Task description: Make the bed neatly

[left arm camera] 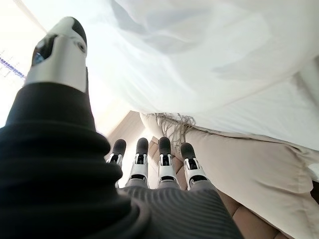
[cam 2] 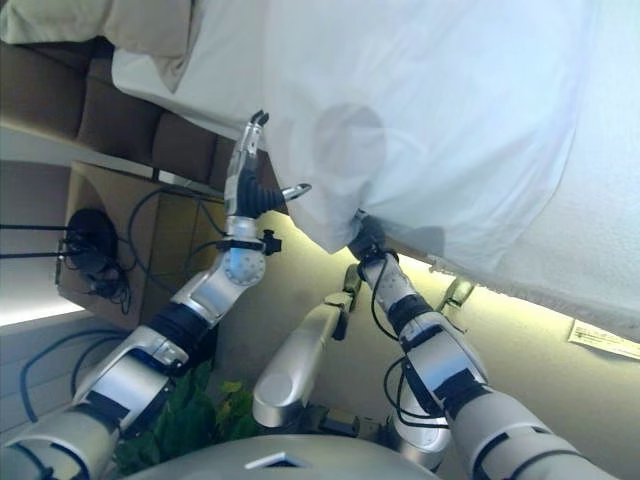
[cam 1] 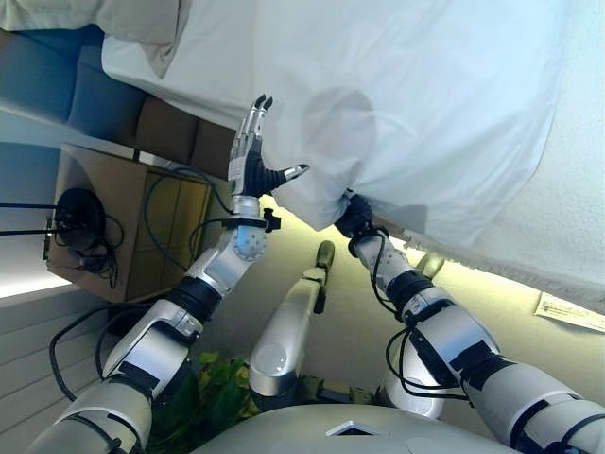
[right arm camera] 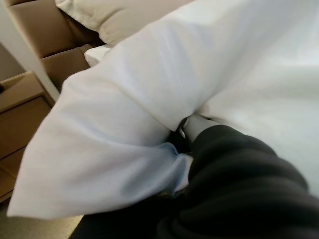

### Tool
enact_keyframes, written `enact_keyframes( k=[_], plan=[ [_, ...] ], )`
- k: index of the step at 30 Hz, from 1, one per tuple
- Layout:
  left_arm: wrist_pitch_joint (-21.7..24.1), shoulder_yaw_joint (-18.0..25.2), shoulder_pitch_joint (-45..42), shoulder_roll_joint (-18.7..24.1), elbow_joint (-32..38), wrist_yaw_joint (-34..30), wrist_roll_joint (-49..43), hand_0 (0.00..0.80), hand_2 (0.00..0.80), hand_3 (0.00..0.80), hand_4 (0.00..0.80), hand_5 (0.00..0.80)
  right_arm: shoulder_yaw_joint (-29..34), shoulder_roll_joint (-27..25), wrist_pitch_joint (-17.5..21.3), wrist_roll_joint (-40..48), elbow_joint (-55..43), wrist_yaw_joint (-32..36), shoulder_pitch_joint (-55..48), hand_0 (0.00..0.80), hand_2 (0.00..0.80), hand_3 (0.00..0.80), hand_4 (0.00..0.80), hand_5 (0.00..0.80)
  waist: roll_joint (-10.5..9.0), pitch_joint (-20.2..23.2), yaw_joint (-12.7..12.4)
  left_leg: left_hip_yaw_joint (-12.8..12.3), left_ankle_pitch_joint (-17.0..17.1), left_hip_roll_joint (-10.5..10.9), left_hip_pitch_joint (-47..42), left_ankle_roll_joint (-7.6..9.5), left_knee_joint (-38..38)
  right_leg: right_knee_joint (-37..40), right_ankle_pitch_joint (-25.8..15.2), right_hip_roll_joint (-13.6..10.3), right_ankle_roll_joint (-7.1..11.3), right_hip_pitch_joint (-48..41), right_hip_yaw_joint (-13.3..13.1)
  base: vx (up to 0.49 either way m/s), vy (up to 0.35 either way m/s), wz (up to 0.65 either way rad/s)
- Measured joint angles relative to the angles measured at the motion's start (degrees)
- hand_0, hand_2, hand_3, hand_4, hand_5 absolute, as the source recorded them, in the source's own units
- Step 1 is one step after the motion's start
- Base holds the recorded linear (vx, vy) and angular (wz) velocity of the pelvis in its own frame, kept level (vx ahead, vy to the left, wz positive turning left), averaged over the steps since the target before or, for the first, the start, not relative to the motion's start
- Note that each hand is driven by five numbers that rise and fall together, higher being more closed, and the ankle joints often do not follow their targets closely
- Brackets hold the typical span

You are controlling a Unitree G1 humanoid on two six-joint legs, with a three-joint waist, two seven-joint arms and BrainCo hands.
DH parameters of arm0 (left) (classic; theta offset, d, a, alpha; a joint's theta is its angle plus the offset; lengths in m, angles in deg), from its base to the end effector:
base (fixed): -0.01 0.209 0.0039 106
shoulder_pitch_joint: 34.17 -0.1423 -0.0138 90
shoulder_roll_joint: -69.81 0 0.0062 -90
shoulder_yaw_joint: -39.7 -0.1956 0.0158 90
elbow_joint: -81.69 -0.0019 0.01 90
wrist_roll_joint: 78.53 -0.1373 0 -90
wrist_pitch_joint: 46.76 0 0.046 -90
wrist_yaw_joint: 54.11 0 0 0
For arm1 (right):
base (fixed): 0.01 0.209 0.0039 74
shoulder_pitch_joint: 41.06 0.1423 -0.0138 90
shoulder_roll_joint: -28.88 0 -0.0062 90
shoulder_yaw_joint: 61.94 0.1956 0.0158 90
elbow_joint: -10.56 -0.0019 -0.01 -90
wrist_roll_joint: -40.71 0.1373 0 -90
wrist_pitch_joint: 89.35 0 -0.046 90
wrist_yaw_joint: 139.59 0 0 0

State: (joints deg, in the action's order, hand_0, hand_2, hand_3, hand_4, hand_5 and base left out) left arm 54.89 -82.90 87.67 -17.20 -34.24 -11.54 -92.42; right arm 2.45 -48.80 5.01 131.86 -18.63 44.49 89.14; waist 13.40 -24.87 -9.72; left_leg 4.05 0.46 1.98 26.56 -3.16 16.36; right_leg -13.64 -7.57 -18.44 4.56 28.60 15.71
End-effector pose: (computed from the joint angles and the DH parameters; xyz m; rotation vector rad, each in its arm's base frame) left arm 0.2874 0.1105 0.0634 0.6208 -0.5235 0.1304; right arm 0.3040 -0.0939 0.0103 1.0820 0.4609 0.0446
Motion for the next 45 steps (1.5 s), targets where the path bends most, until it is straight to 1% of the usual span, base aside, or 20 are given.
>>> enact_keyframes(
  k=[2, 3, 5, 9, 13, 14, 15, 18, 20, 22, 24, 28, 33, 37, 39, 40, 41, 42, 43, 45],
  plan=[
    [0.01, -0.04, -0.09, -0.54, 0.00, 0.24, -0.04, 0.000, 0.000, 0.000, 0.000, 0.000, -0.75, 0.88, 0.15, -0.05, -0.06, -1.26, -0.03, 0.800, 0.800, 0.800, 0.800, 0.800, 0.42, 0.30, -0.13, 0.00, 0.01, 0.04, -0.01, 0.01, -0.08, 0.04, 0.00, -0.04, 0.00, 0.01, 0.00, -0.012, 0.047, 0.00],
    [0.05, -0.16, -0.10, -0.61, 0.00, 0.29, -0.06, 0.000, 0.000, 0.000, 0.000, 0.000, -2.16, 0.92, 0.16, -0.37, -0.22, -2.01, -0.03, 0.800, 0.800, 0.800, 0.800, 0.800, 0.62, 0.46, -0.22, 0.00, 0.05, 0.12, -0.05, 0.06, -0.25, 0.09, 0.01, -0.10, 0.01, 0.02, 0.00, -0.021, 0.039, 0.02],
    [0.17, -0.55, -0.15, -0.62, 0.01, 0.41, -0.06, 0.000, 0.000, 0.000, 0.000, 0.000, -3.91, 0.99, -0.03, -2.72, -0.24, -3.92, -0.05, 0.800, 0.800, 0.800, 0.800, 0.800, 1.10, 0.84, -0.58, 0.00, 0.50, 0.37, -0.36, 0.12, -1.17, 0.28, -0.04, -0.40, 0.10, 0.02, 0.04, -0.019, 0.016, 0.04],
    [0.52, -0.84, -0.27, -0.63, -0.03, 0.45, -0.05, 0.000, 0.000, 0.000, 0.000, 0.000, -7.02, 1.26, -3.39, -11.41, -0.53, -7.75, 0.13, 0.800, 0.800, 0.800, 0.800, 0.800, 1.82, 1.40, -0.90, 0.28, 1.04, 0.63, -0.76, 0.13, -2.10, 0.24, -0.06, -0.76, 0.43, -0.12, 0.40, -0.004, -0.012, 0.06],
    [1.62, -0.85, -0.29, -0.73, -0.06, 0.06, -0.07, 0.000, 0.000, 0.000, 0.000, 0.000, -10.11, 1.26, -4.42, -11.53, -1.55, -9.36, 0.35, 0.800, 0.800, 0.800, 0.800, 0.800, 2.50, 2.08, -1.37, 1.12, 1.75, 0.65, -1.01, -0.14, -3.18, -0.07, 0.32, -0.86, 0.47, -0.27, 1.26, -0.003, -0.047, 0.10],
    [1.70, -0.85, -0.26, -0.76, -0.07, -0.10, -0.08, 0.000, 0.000, 0.000, 0.000, 0.000, -10.36, 1.25, -4.42, -11.09, -1.72, -9.57, 0.39, 0.508, 0.508, 0.508, 0.508, 0.508, 2.59, 2.15, -1.79, 1.21, 1.87, 0.60, -1.20, -0.23, -3.41, -0.15, 0.41, -0.85, 0.43, -0.35, 1.37, -0.006, -0.060, 0.04],
    [1.80, -0.85, -0.19, -0.76, -0.09, -0.34, -0.08, 0.000, 0.000, 0.000, 0.000, 0.000, -10.58, 1.26, -4.40, -10.49, -1.76, -9.97, 0.42, 0.000, 0.000, 0.000, 0.000, 0.000, 2.59, 2.15, -2.30, 1.23, 2.00, 0.56, -1.47, -0.32, -3.62, -0.35, 0.56, -0.84, 0.38, -0.46, 1.38, -0.008, -0.067, 0.06],
    [2.41, -0.84, -0.21, -0.45, -0.21, -1.38, -0.05, 0.000, 0.000, 0.000, 0.000, 0.000, -10.62, 1.31, -4.26, -8.65, -1.40, -12.01, 0.16, 0.000, 0.000, 0.000, 0.000, 0.000, 2.55, 2.17, -2.50, 2.34, 2.18, 0.54, -2.11, -0.52, -3.73, -1.10, 1.40, -1.04, 0.46, -1.62, 2.50, -0.005, -0.084, 0.17],
    [2.51, -0.80, -0.22, -0.02, -0.23, -2.09, -0.01, 0.000, 0.000, 0.000, 0.000, 0.000, -10.28, 1.80, -4.38, -8.59, 0.60, -13.36, 0.20, 0.000, 0.000, 0.000, 0.000, 0.000, 2.38, 2.26, -2.86, 2.51, 2.20, 0.50, -2.11, -0.60, -3.68, -1.27, 1.54, -1.03, 0.38, -1.67, 2.71, 0.000, -0.107, 0.06],
    [2.63, -0.72, -0.19, 0.05, -0.28, -2.68, -0.01, 0.000, 0.000, 0.000, 0.000, 0.000, -9.99, 2.54, -5.69, -9.89, 3.18, -14.70, -0.21, 0.000, 0.000, 0.000, 0.000, 0.000, 1.79, 2.53, -3.45, 2.56, 2.14, 0.31, -2.11, -0.72, -3.65, -1.27, 1.54, -0.83, 0.36, -1.71, 2.83, 0.008, -0.119, -0.01],
    [2.78, -0.69, -0.28, 0.07, -0.47, -3.20, -0.05, 0.000, 0.000, 0.000, 0.000, 0.000, -9.67, 2.82, -8.12, -11.68, 4.62, -15.70, -0.59, 0.000, 0.000, 0.000, 0.000, 0.000, 0.70, 3.05, -3.75, 3.00, 1.99, 0.25, -2.07, -0.94, -3.62, -1.08, 1.58, -0.70, 0.30, -2.04, 3.31, 0.017, -0.150, 0.07],
    [3.00, -0.65, -0.30, 0.96, -0.68, -5.48, -0.62, 0.000, 0.000, 0.000, 0.000, 0.000, -9.15, 3.27, -15.52, -12.34, 7.67, -15.50, -3.61, 0.000, 0.000, 0.000, 0.000, 0.000, -2.56, 4.76, -4.11, 4.11, 1.90, -0.07, -2.23, -1.15, -3.65, 0.00, 1.58, -0.35, 0.30, -3.57, 4.89, 0.036, -0.164, 0.13],
    [2.77, 0.47, -1.06, 2.97, -0.74, -6.70, -1.12, 0.000, 0.000, 0.000, 0.000, 0.000, -3.69, 2.45, -20.39, -13.89, 13.78, -15.48, -9.90, 0.000, 0.000, 0.000, 0.000, 0.000, -5.24, 5.97, -5.42, 4.04, 1.48, -0.73, -4.17, -1.25, -3.57, 2.77, 1.25, 0.85, 0.11, -6.68, 5.39, 0.032, -0.072, -0.03],
    [2.15, 0.49, -3.14, 3.93, -0.77, -6.69, -1.17, 0.000, 0.000, 0.000, 0.000, 0.000, -1.44, 1.07, -23.45, -18.81, 16.16, -11.51, -13.52, 0.000, 0.000, 0.000, 0.000, 0.000, -7.67, 7.16, -5.03, 3.08, 0.52, -1.03, -5.96, -0.88, -3.57, 6.12, 0.07, 1.59, 0.53, -9.42, 5.33, 0.031, -0.005, -0.11],
    [2.15, 0.49, -3.33, 3.94, -0.76, -6.69, -1.17, 0.000, 0.000, 0.000, 0.000, 0.000, -1.30, 0.95, -23.56, -19.13, 16.18, -11.16, -13.75, 0.000, 0.000, 0.000, 0.000, 0.000, -7.82, 7.24, -5.02, 2.94, 0.46, -1.03, -6.06, -0.83, -3.57, 6.42, -0.03, 1.62, 0.67, -9.61, 5.33, 0.010, 0.005, -0.12],
    [2.14, 0.50, -4.47, 4.24, -0.77, -6.61, -1.20, 0.000, 0.000, 0.000, 0.000, 0.000, -0.52, 0.34, -23.85, -21.29, 16.43, -7.83, -14.55, 0.000, 0.000, 0.000, 0.000, 0.000, -8.51, 7.59, -4.93, 2.18, 0.01, -1.08, -6.85, -0.14, -3.73, 8.70, -0.55, 1.82, 1.42, -10.99, 5.24, 0.039, 0.018, -0.15],
    [2.14, 0.50, -4.51, 4.24, -0.76, -6.61, -1.24, 0.000, 0.000, 0.000, 0.000, 0.000, -0.41, 0.35, -23.85, -21.39, 16.42, -7.07, -14.53, 0.000, 0.000, 0.000, 0.000, 0.000, -8.54, 7.60, -4.81, 2.20, -0.07, -1.05, -6.87, -0.03, -3.67, 9.07, -0.60, 1.88, 1.49, -11.25, 5.25, 0.052, 0.042, -0.12],
    [2.13, 1.25, -5.56, 4.64, -0.05, -6.53, -1.76, 0.000, 0.000, 0.000, 0.000, 0.000, 0.73, 0.31, -22.73, -23.02, 15.61, -4.36, -15.23, 0.000, 0.000, 0.000, 0.000, 0.000, -8.76, 7.67, -3.69, 2.09, -0.09, -1.04, -7.01, 0.08, -3.72, 9.58, -0.70, 2.04, 1.49, -11.67, 5.09, 0.039, 0.052, 0.04],
    [2.09, 1.92, -6.38, 5.01, 0.07, -6.52, -1.84, 0.000, 0.000, 0.000, 0.000, 0.000, 1.23, 0.17, -20.84, -23.40, 14.88, -2.30, -15.92, 0.000, 0.000, 0.000, 0.000, 0.000, -9.04, 7.82, -3.44, 1.89, -0.07, -0.95, -7.20, -0.08, -3.70, 9.85, -1.23, 2.04, 1.30, -11.87, 4.91, 0.006, 0.037, -0.04],
    [1.93, 3.28, -8.25, 6.09, 0.08, -6.50, -1.57, 0.000, 0.000, 0.000, 0.000, 0.000, 2.80, -0.50, -15.54, -24.18, 12.19, 1.56, -18.46, 0.000, 0.000, 0.000, 0.000, 0.000, -9.71, 8.11, -3.15, 0.73, -0.58, -1.06, -7.83, -0.07, -3.67, 10.26, -1.90, 2.18, 1.04, -11.93, 4.02, -0.010, 0.009, -0.19]
  ],
)
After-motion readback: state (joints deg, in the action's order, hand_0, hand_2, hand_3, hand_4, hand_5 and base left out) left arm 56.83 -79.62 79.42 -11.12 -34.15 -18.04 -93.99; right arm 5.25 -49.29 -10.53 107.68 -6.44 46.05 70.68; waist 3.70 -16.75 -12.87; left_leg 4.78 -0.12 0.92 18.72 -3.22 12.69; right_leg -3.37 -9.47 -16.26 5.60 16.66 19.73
